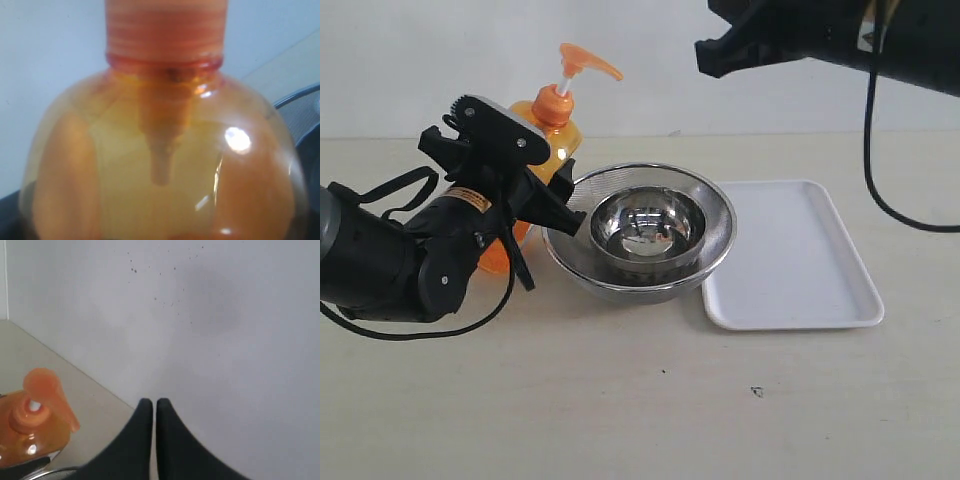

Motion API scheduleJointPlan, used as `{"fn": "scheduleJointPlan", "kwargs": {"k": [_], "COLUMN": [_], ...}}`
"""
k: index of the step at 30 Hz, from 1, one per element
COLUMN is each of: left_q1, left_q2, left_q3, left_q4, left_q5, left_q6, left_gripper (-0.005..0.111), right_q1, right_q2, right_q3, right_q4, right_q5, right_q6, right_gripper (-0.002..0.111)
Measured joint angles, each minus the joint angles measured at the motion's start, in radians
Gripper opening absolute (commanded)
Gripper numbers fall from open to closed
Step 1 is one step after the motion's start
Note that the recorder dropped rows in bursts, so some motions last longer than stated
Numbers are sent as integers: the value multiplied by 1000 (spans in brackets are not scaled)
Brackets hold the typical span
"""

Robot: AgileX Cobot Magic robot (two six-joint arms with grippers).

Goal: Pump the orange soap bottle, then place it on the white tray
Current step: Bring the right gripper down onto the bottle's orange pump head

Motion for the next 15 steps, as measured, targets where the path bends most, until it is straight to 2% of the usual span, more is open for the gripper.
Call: {"fn": "scheduleJointPlan", "kwargs": {"k": [4, 9, 15], "left_q1": [0, 0, 0], "left_q2": [0, 0, 0], "left_q3": [0, -5, -6], "left_q4": [0, 5, 8], "left_q5": [2, 19, 30], "left_q6": [0, 25, 35], "left_gripper": [5, 5, 5], "right_q1": [0, 1, 1], "right_q2": [42, 65, 95], "right_q3": [-84, -173, -240], "right_q4": [-136, -402, -545], "right_q5": [0, -33, -73], "right_q6": [129, 354, 507], "right_gripper": [0, 0, 0]}}
